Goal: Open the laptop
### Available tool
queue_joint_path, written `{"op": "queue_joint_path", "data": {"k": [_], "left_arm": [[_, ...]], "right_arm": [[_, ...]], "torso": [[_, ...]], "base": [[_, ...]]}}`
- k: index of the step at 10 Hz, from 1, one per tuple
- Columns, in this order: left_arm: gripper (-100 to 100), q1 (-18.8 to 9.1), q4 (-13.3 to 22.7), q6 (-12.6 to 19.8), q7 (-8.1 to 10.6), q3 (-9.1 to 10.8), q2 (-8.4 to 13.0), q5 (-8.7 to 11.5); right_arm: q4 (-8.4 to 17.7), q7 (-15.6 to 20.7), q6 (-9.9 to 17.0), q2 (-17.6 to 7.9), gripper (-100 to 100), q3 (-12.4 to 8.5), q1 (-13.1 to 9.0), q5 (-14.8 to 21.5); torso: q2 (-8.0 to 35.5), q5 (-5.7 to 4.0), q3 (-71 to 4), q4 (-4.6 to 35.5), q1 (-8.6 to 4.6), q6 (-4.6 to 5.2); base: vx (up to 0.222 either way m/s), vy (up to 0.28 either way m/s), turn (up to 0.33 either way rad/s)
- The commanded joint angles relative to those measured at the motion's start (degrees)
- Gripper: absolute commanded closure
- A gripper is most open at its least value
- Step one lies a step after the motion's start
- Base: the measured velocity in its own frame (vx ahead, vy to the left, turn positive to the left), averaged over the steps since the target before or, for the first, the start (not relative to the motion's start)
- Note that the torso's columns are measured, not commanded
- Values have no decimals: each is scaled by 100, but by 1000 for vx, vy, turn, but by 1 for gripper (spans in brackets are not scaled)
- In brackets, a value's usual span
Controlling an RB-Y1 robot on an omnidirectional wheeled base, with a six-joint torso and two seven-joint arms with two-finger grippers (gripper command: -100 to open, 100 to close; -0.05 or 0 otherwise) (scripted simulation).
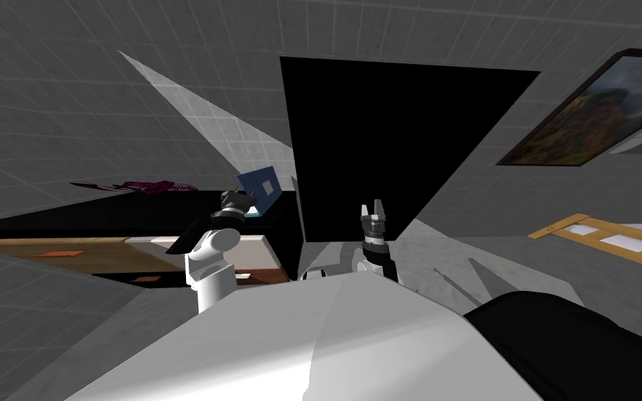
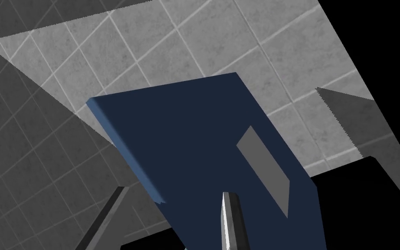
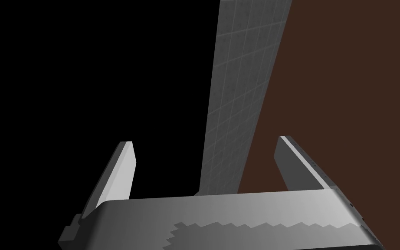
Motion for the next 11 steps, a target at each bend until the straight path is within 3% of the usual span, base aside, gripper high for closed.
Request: {"op": "queue_joint_path", "data": {"k": [1,3,4,7,8,11], "left_arm": [[100,-60,82,66,215,111,31,36],[100,-161,251,179,550,314,95,106],[100,-161,251,179,596,314,95,106],[100,-311,503,349,1118,619,191,213],[100,-311,503,349,1168,619,191,213],[100,-462,756,518,1690,925,287,319]], "right_arm": [[0,0,0,0,0,0,0,0],[0,0,0,0,0,0,0,0],[0,0,0,0,0,0,0,0],[0,0,0,0,0,0,0,0],[0,0,0,0,0,0,0,0],[0,0,0,0,0,0,0,0]], "torso": [[1,-2,1,2,-2,5],[-1,0,-1,3,5,-4],[-6,5,-4,-2,13,-3],[-6,1,-6,1,7,1],[-9,5,-7,-3,10,-3],[-17,17,-8,-19,19,-4]], "base": [[0,-12,9],[5,-22,41],[3,-15,22],[5,-12,29],[11,-10,21],[8,-13,26]]}}
